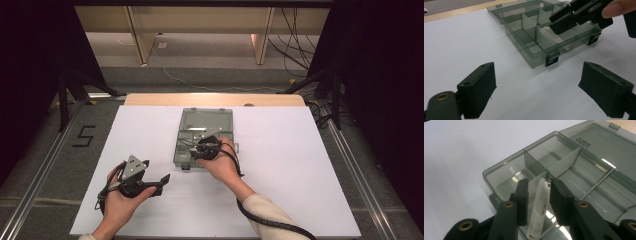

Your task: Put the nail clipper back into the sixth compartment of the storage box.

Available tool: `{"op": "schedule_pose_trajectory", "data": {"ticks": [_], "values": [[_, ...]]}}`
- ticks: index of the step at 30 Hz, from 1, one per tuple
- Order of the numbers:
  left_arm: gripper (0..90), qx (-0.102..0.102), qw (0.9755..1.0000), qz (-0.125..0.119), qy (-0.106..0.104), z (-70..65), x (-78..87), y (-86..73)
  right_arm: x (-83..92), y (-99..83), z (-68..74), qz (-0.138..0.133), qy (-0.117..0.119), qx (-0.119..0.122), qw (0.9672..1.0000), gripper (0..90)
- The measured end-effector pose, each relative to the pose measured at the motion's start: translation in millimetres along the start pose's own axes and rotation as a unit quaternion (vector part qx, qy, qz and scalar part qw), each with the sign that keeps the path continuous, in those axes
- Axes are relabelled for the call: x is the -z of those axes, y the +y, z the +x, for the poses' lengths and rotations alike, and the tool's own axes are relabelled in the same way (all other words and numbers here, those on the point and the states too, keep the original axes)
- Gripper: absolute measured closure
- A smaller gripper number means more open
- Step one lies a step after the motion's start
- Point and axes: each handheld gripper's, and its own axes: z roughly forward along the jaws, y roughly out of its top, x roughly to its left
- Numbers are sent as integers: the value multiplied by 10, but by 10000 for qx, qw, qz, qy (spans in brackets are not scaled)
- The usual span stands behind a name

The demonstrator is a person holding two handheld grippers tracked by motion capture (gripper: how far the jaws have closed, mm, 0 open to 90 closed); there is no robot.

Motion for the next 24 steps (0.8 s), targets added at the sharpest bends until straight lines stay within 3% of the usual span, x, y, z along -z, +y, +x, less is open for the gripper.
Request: {"op": "schedule_pose_trajectory", "data": {"ticks": [3,5,7,12,15,24], "values": [[126,70,10000,-10,4,-5,3,-1,36,16,-1,-119,-23,-112,9999,616],[126,-15,10000,-18,-1,12,6,5,84,33,-19,-227,-33,-137,9996,562],[126,164,9999,-42,-3,2,9,-1,161,49,-43,-290,19,-197,9994,490],[126,56,10000,-78,10,31,10,8,339,-1,-103,-632,159,-159,9977,345],[126,126,9999,-92,30,29,7,6,433,-51,-142,-742,237,-294,9965,318],[126,140,9998,-118,64,69,-14,-4,785,-258,-282,-1227,131,-494,9911,291]]}}
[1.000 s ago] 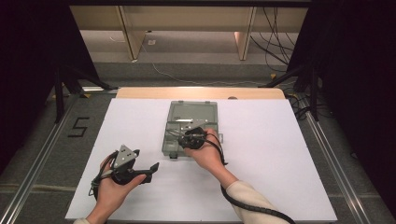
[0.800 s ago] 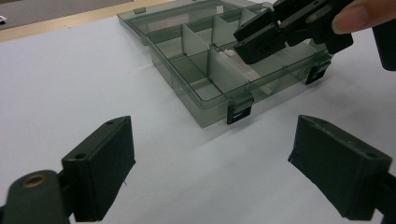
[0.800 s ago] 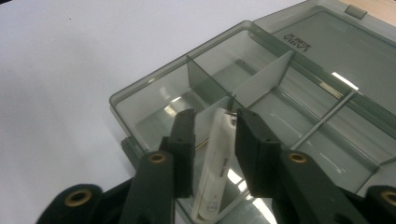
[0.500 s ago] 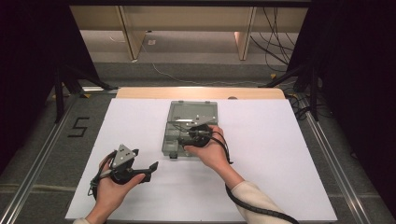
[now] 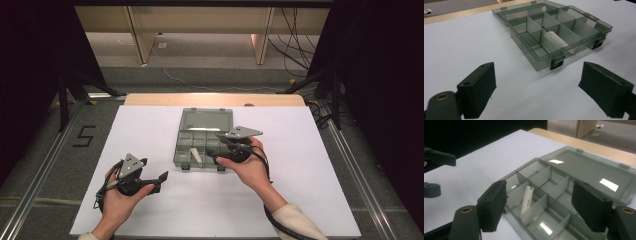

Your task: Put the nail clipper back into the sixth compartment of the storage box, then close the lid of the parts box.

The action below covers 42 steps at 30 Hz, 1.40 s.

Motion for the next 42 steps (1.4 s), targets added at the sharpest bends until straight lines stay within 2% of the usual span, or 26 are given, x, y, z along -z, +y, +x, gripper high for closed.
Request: {"op": "schedule_pose_trajectory", "data": {"ticks": [1,2,3,5,8,9,10,13,14,15,16,19,20,22,24,27,28,32,33,34,35,36,38,40,41,42], "values": [[126,-69,10000,1,4,16,-5,-1,50,-13,-11,-41,-1,-47,10000,289],[125,11,10000,-18,29,15,-10,-8,89,-30,-24,-104,-28,-54,9999,286],[125,7,10000,-15,33,25,-10,-8,141,-40,-37,-35,-19,-82,10000,284],[124,-29,10000,-17,49,46,-5,-7,210,-81,-65,-97,-93,-40,9999,281],[123,39,10000,-38,73,56,3,-11,327,-129,-106,-80,-126,-130,9998,279],[123,-33,10000,-62,36,74,1,-8,339,-145,-119,-149,-134,-111,9997,278],[123,10,10000,-57,67,68,4,-10,395,-160,-128,-76,-168,-150,9997,278],[123,29,10000,-46,82,71,10,-14,472,-229,-154,-174,-225,-119,9995,276],[124,72,9999,-51,84,68,9,-15,508,-251,-149,-148,-202,-211,9995,275],[124,80,9999,-48,91,68,8,-15,526,-280,-158,-202,-218,-143,9995,273],[124,102,9999,-49,91,66,6,-15,563,-300,-153,-142,-210,-207,9995,272],[124,-6,10000,-49,64,75,-4,-11,627,-375,-150,-258,-201,-223,9992,270],[124,43,10000,-49,67,65,-4,-13,670,-386,-145,-144,-230,-263,9993,269],[124,23,10000,-51,65,63,0,-13,685,-431,-147,-303,-230,-239,9990,267],[124,6,10000,-83,35,62,-2,-14,733,-446,-150,-199,-306,-256,9990,266],[124,-29,10000,-57,58,55,12,-9,763,-482,-154,-217,-300,-324,9988,265],[124,-8,10000,-56,71,50,14,-8,783,-487,-145,-145,-255,-413,9987,265],[125,45,9999,-77,95,47,16,-4,792,-535,-157,-256,-339,-287,9987,258],[124,40,9999,-91,80,52,16,0,779,-548,-155,-382,-356,-284,9982,255],[124,22,9999,-107,51,59,15,2,803,-545,-141,-288,-298,-385,9984,252],[124,6,9999,-104,55,62,17,5,804,-545,-133,-334,-267,-420,9982,250],[123,-9,9999,-108,50,66,17,5,795,-548,-135,-447,-292,-343,9980,248],[123,23,9999,-77,98,63,27,1,806,-543,-131,-483,-312,-350,9977,246],[123,71,9999,-74,112,61,30,1,829,-547,-130,-451,-352,-340,9978,245],[124,47,9999,-96,106,67,25,8,837,-556,-113,-467,-284,-445,9975,245],[125,-8,9999,-116,101,74,21,17,850,-564,-111,-439,-321,-423,9976,244]]}}
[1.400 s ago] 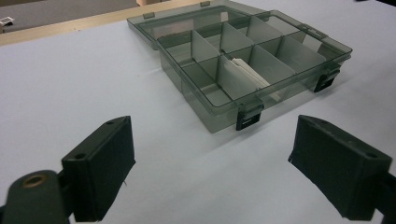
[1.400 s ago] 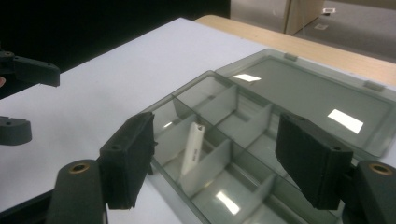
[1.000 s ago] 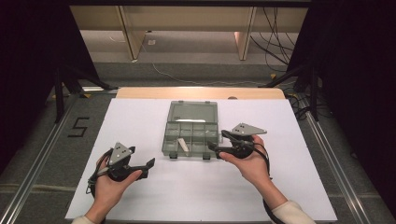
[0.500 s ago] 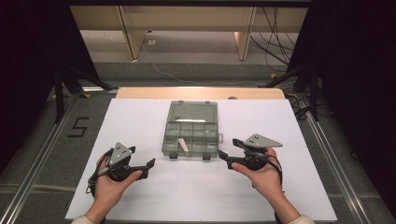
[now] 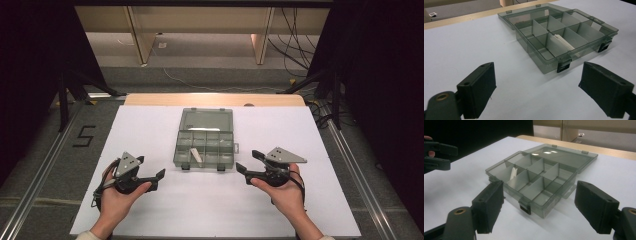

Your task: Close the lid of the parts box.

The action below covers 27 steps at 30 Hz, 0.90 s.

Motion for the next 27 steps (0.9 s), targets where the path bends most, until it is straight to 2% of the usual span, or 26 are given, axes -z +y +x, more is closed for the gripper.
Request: {"op": "schedule_pose_trajectory", "data": {"ticks": [1,3,4,6,7,8,9,11,14,16,17,18,19,21,22,24,25,26,27], "values": [[127,79,10000,9,10,-15,-5,3,1,-19,-5,-35,-13,43,10000,244],[130,98,9999,46,11,-24,-7,3,35,-50,-14,-13,-62,19,10000,244],[130,80,10000,49,5,-28,-18,3,24,-75,-26,-117,-11,18,9999,244],[131,53,10000,18,-40,-24,-32,5,42,-105,-45,-144,-52,-31,9999,244],[131,53,10000,50,3,-27,-28,6,91,-98,-52,70,-130,-11,9999,244],[131,-7,10000,33,0,-18,-34,9,65,-116,-61,-146,-48,-39,9999,244],[131,58,10000,34,7,-23,-35,5,86,-112,-64,-101,-68,-99,9999,244],[132,27,10000,40,24,-14,-32,3,100,-108,-70,-123,-93,-160,9998,244],[134,6,10000,-12,-18,-5,-37,6,105,-112,-76,-203,-132,-64,9997,244],[135,-10,10000,7,-24,-2,-35,13,127,-108,-66,-131,-158,-67,9998,244],[135,-36,10000,20,-12,1,-32,16,154,-99,-59,14,-171,-99,9998,244],[136,49,10000,43,31,-10,-27,15,130,-109,-66,-116,-174,-4,9998,244],[136,42,10000,10,59,4,-29,20,130,-109,-64,-118,-171,4,9998,244],[136,162,9998,-3,114,19,-12,33,122,-107,-60,-173,-162,-6,9997,244],[137,108,9999,-72,107,47,-15,52,128,-99,-54,-160,-139,-47,9998,244],[142,234,9995,-8,210,47,5,68,130,-91,-50,-212,-133,-22,9997,244],[143,285,9994,-3,190,47,-1,84,173,-74,-47,-24,-209,14,9998,244],[145,217,9996,-2,185,57,-6,98,146,-83,-43,-207,-211,42,9996,244],[147,212,9996,1,201,63,-18,127,158,-80,-44,-157,-238,78,9996,244]]}}
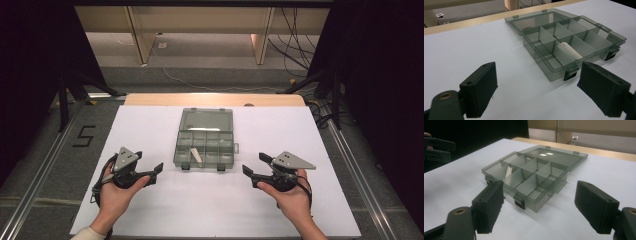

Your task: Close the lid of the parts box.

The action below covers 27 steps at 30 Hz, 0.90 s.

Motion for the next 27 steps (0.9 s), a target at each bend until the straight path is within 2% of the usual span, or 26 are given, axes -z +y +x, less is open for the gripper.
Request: {"op": "schedule_pose_trajectory", "data": {"ticks": [2,3,4,7,8,10,11,13,16,17,19,20,21,22,23,25,26,27], "values": [[148,-41,10000,-19,-28,25,-39,60,-4,-8,8,-30,43,-25,10000,244],[149,1,10000,23,17,29,-56,99,-1,-9,16,-15,53,-72,10000,244],[149,-57,10000,29,8,57,-98,158,-4,-15,12,-28,49,-36,10000,244],[158,-46,10000,58,16,112,-229,294,-5,-30,11,-78,69,-84,9999,245],[164,-76,10000,53,15,139,-289,346,-3,-33,11,-71,66,-108,9999,245],[175,-125,9998,120,19,189,-419,463,43,-30,2,152,7,-92,9998,246],[184,-123,9999,115,-10,207,-469,500,48,-34,2,160,11,-113,9998,246],[192,-132,9997,186,77,243,-591,594,39,-47,-4,54,26,-68,10000,246],[223,-60,9992,380,130,295,-795,718,30,-60,-7,-65,65,-106,9999,246],[247,-154,9983,556,118,329,-842,752,51,-56,-3,38,96,-193,9998,246],[292,54,9977,659,116,351,-976,787,48,-68,-21,3,61,-108,9999,246],[299,-47,9970,762,113,381,-1038,808,47,-70,-24,-17,76,-158,9998,246],[310,55,9972,738,119,378,-1096,814,81,-62,-34,163,2,-128,9998,246],[323,80,9965,828,103,392,-1170,828,87,-63,-37,171,-10,-136,9998,247],[333,100,9960,883,114,397,-1213,835,64,-78,-39,-18,69,-189,9998,247],[366,49,9938,1099,148,423,-1323,860,85,-88,-49,-4,17,-147,9999,247],[376,159,9932,1140,170,426,-1384,870,95,-91,-50,-3,26,-175,9998,247],[402,263,9920,1233,107,449,-1463,880,93,-100,-56,-51,-12,-176,9998,248]]}}
